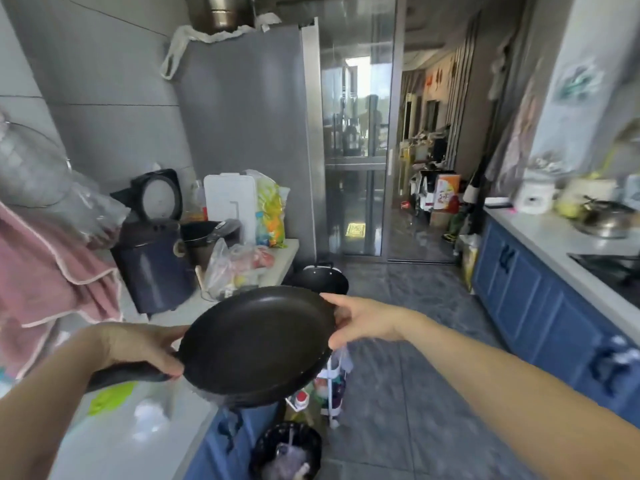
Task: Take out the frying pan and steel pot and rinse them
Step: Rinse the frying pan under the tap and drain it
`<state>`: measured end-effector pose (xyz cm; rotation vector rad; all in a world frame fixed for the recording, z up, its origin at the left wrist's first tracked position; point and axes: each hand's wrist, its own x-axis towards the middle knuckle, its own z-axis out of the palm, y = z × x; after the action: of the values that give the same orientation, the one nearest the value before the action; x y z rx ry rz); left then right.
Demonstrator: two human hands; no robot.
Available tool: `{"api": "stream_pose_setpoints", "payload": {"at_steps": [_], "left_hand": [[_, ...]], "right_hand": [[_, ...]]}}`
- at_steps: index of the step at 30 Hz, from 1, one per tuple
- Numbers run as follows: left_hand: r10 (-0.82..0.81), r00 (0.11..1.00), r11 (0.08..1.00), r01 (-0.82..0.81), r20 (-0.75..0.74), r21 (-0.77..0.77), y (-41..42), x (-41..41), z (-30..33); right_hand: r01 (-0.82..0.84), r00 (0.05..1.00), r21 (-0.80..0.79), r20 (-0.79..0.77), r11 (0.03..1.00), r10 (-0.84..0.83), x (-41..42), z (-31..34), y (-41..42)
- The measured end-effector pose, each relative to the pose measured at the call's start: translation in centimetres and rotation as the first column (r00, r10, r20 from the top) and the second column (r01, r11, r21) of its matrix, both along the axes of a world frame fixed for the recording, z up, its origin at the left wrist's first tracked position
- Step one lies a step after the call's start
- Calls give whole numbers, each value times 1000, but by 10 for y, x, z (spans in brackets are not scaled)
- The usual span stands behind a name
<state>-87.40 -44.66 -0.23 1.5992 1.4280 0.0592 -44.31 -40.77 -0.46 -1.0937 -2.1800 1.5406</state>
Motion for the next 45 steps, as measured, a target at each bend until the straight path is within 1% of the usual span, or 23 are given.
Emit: {"api": "stream_pose_setpoints", "payload": {"at_steps": [1,2,3,7,9,11,12,16,19,22,24,27,30,32,34,37,40,43,45], "left_hand": [[-50,995,996,56,85,-63,4,43,11],[-68,987,995,77,148,-60,18,77,15],[-138,980,987,148,146,-59,31,114,25],[-273,947,961,277,171,1,98,237,34],[-350,919,936,347,181,49,133,288,33],[-399,900,917,392,177,73,172,334,30],[-427,892,904,418,145,89,189,356,29],[-525,843,849,512,114,130,258,437,24],[-573,818,815,560,57,149,318,484,20],[-618,786,782,611,22,126,372,528,26],[-662,749,746,658,17,102,407,558,32],[-706,706,699,706,-47,108,456,608,36],[-745,663,653,747,-72,128,491,664,35],[-762,644,633,762,-60,134,515,703,29],[-778,626,617,777,-47,128,541,742,19],[-781,617,603,786,-98,140,581,801,6],[-789,608,591,789,-83,168,621,864,-5],[-785,611,586,786,-104,196,662,923,-15],[-788,605,583,793,-114,177,693,960,-27]], "right_hand": [[32,999,3,-4,999,-32,31,-1,10],[68,998,8,-12,998,-68,63,0,17],[106,994,17,-26,994,-105,94,3,21],[249,966,28,-84,968,-246,208,11,34],[301,951,23,-80,953,-299,258,10,43],[354,932,5,-83,935,-353,302,8,52],[385,919,-7,-92,923,-384,321,7,57],[457,882,-18,-118,890,-455,378,9,76],[571,819,-10,-69,821,-570,412,10,101],[633,774,3,-37,774,-633,443,8,133],[680,733,12,-27,733,-679,458,8,151],[757,654,13,-43,654,-756,485,8,170],[808,589,21,-45,589,-807,521,0,188],[837,547,21,-56,547,-835,551,-6,202],[849,528,21,-69,528,-847,584,-14,218],[846,533,29,-56,532,-845,633,-23,246],[839,544,20,-69,544,-836,681,-23,278],[838,543,-12,-84,545,-836,729,-21,314],[843,537,-7,-54,538,-842,768,-28,343]]}}
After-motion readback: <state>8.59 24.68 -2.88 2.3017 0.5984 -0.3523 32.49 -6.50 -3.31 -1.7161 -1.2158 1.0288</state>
